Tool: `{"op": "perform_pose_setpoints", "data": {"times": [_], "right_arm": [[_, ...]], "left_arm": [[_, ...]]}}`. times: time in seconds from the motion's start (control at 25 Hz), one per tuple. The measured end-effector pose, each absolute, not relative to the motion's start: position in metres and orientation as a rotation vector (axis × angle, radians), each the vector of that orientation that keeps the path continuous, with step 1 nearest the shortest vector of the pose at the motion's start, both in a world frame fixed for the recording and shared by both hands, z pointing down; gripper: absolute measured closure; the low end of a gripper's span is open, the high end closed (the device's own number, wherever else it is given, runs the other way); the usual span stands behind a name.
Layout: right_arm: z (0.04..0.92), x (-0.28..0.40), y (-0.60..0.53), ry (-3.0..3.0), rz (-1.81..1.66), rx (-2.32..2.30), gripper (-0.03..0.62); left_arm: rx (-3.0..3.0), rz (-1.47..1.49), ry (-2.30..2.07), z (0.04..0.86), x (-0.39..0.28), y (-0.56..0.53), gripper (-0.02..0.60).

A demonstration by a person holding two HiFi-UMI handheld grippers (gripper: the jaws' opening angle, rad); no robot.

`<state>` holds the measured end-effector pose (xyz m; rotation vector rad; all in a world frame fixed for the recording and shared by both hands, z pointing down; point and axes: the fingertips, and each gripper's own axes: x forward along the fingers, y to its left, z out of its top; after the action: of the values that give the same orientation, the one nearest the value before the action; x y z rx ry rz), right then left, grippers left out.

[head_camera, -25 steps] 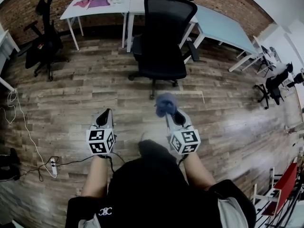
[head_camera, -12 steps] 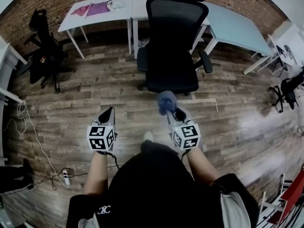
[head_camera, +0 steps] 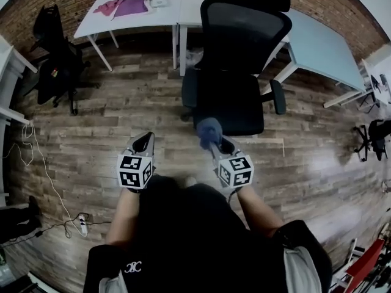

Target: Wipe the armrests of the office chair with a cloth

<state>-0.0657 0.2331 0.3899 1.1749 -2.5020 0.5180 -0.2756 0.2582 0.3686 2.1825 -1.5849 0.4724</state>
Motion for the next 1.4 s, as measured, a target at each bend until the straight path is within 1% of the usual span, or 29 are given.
{"op": "perform_pose_setpoints", "data": {"times": [0.12, 0.32, 0.4, 0.56, 0.68, 0.88, 1.2, 1.4], "right_arm": [[0.427, -0.079, 0.204, -2.410, 0.655, 1.186, 0.502], [0.452, -0.114, 0.153, -2.316, 0.636, 1.228, 0.502], [0.458, -0.126, 0.130, -2.273, 0.655, 1.285, 0.502], [0.485, -0.142, 0.083, -2.109, 0.821, 1.440, 0.502], [0.498, -0.155, 0.065, -1.987, 0.837, 1.484, 0.502], [0.509, -0.172, 0.054, -1.893, 0.809, 1.483, 0.502], [0.561, -0.187, 0.070, -1.860, 0.800, 1.224, 0.496], [0.591, -0.183, 0.048, -1.817, 0.834, 1.119, 0.496]], "left_arm": [[2.161, 0.465, -1.554, 0.381, -0.293, 0.232, 0.575], [2.222, 0.444, -1.450, 0.397, -0.324, 0.165, 0.575], [2.268, 0.414, -1.383, 0.396, -0.335, 0.134, 0.575], [2.362, 0.437, -1.251, 0.388, -0.364, 0.071, 0.575], [2.376, 0.401, -1.145, 0.384, -0.388, 0.039, 0.575], [2.367, 0.387, -1.057, 0.394, -0.420, 0.006, 0.575], [2.329, 0.506, -0.976, 0.415, -0.425, -0.004, 0.575], [2.238, 0.489, -1.004, 0.412, -0.437, -0.014, 0.575]]}}
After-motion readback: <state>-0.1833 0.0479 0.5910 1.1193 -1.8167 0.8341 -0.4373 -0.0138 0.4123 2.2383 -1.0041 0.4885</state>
